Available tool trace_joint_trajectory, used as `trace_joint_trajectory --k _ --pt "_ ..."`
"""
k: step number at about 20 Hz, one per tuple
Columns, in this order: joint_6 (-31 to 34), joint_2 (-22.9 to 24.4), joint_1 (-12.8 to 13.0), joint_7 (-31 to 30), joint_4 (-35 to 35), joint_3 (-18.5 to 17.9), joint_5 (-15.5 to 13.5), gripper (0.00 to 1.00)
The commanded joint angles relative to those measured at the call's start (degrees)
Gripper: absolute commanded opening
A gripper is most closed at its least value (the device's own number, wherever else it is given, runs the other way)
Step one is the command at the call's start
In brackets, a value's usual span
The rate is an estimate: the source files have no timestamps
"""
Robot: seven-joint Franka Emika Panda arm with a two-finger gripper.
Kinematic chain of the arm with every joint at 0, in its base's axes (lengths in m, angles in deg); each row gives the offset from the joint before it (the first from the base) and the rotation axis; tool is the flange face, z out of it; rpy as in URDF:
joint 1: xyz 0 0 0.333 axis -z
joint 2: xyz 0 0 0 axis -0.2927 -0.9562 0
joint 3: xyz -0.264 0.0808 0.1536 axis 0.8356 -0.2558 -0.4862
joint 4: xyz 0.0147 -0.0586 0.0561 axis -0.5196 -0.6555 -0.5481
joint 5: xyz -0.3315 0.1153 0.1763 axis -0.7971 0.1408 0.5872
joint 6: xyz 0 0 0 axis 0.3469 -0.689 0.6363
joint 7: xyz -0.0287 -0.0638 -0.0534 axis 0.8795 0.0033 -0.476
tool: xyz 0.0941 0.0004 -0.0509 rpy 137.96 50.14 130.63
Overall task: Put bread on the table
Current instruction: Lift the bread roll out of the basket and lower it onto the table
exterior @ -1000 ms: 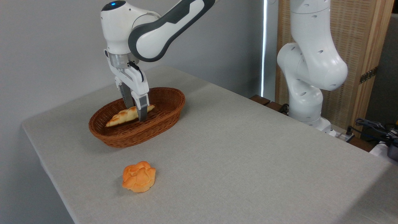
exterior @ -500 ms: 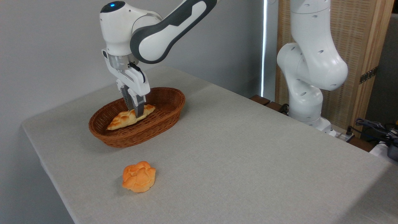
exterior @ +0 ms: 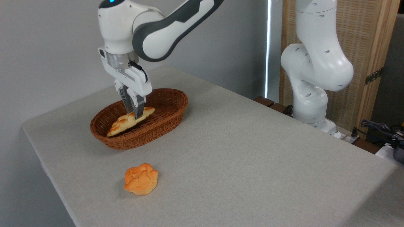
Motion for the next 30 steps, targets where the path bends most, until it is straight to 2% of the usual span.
trace_joint_trajectory --k 1,5,7,9,11,15,18,19,21,26,27,28,29,30 --pt "7.5 0.72 0.19 0.15 5.21 -2.43 -2.21 0.31" --pt "15.14 0.81 0.19 0.15 9.69 -3.48 -2.75 0.31" --pt "18.84 0.81 0.19 1.2 11.81 -5.41 -2.31 0.32" --pt "22.44 1.33 0.1 7.85 12.34 -6.46 -1.61 0.32" --pt "25.43 1.95 0.1 13.83 12.34 -9.71 0.84 0.33" --pt "27.38 2.21 0.1 26.05 11.99 -15.51 5.95 0.38" --pt "27.47 1.51 0.1 34.58 11.03 -18.86 6.22 0.38" --pt "27.38 1.42 0.01 35.13 9.46 -19.3 6.74 0.38" --pt "27.81 1.16 0.27 35.13 5.69 -19.05 9.98 0.37" --pt "33.34 1.16 0.72 35.39 -0.04 -18.52 10.79 0.36" --pt "33.44 1.07 0.8 36.09 -1.01 -18.08 11.57 0.38" --pt "33.44 1.07 0.72 36.88 -1.1 -17.99 12.45 0.59" --pt "33.27 1.07 0.72 36.89 -1.1 -17.99 13.15 0.89" --pt "33.18 1.16 0.72 36.98 -0.93 -17.99 13.94 1.0"
